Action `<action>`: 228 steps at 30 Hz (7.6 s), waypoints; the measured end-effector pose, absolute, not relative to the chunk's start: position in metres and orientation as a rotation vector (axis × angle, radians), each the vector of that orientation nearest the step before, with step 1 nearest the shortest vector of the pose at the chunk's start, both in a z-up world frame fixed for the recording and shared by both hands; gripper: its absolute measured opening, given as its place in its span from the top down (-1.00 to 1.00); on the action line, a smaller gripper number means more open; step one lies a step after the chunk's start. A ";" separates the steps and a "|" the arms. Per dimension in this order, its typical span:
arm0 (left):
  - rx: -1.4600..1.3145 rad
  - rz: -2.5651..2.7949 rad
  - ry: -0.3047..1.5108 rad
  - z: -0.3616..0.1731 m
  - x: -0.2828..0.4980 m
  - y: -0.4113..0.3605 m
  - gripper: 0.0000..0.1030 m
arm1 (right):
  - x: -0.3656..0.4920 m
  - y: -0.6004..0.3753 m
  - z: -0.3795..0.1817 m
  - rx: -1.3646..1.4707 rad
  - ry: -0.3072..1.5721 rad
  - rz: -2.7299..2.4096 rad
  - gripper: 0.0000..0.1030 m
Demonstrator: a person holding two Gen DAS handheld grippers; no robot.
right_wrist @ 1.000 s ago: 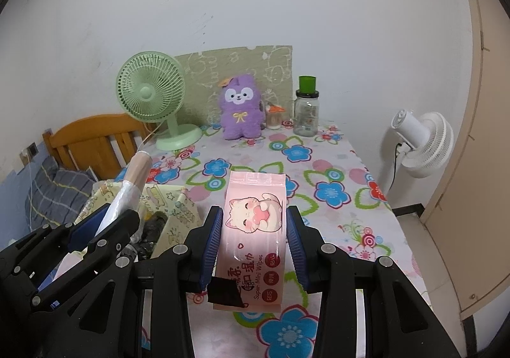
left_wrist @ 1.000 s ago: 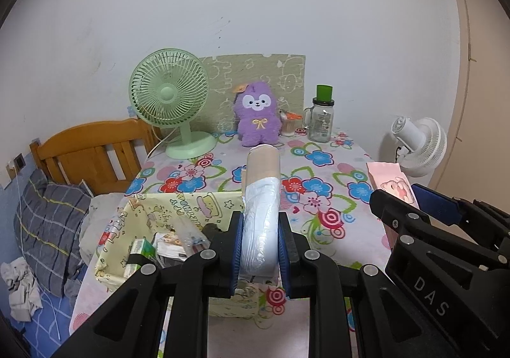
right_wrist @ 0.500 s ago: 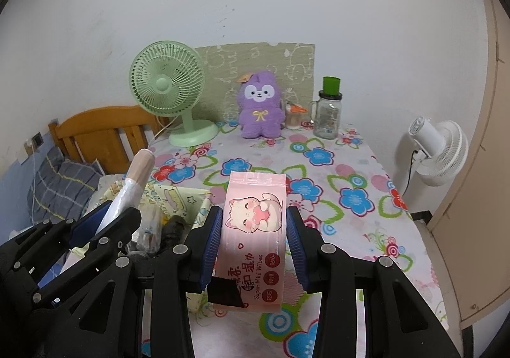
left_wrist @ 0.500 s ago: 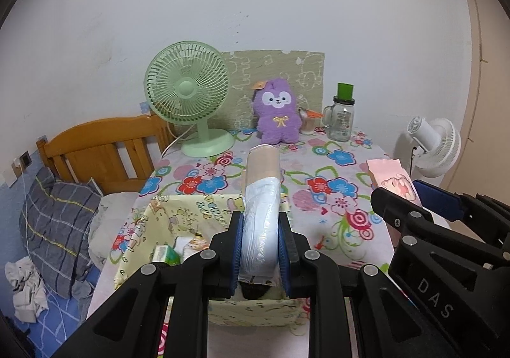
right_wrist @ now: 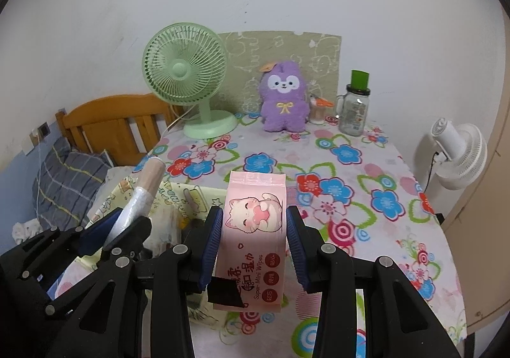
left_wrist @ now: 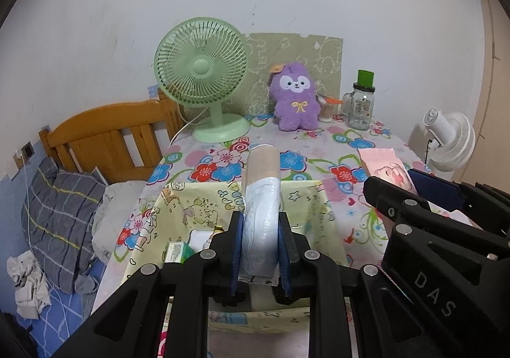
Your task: Organize soft objects
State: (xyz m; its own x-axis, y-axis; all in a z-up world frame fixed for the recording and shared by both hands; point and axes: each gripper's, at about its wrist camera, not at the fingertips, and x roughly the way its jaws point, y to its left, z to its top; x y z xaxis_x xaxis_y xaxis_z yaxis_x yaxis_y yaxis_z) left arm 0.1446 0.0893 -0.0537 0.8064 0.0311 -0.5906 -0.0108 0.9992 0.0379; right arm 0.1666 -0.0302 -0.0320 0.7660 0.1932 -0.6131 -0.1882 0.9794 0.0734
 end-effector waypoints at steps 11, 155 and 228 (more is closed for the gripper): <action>0.016 0.021 0.687 -0.077 0.161 0.108 0.60 | 0.183 -0.001 -0.047 -0.018 0.698 0.244 0.16; 0.039 -0.019 0.529 -0.004 0.023 -0.005 -1.00 | 0.040 -0.193 0.002 0.071 0.550 0.046 -0.87; 0.013 0.005 0.475 0.009 0.009 0.007 -1.00 | 0.020 -0.178 0.018 0.064 0.475 0.062 -0.89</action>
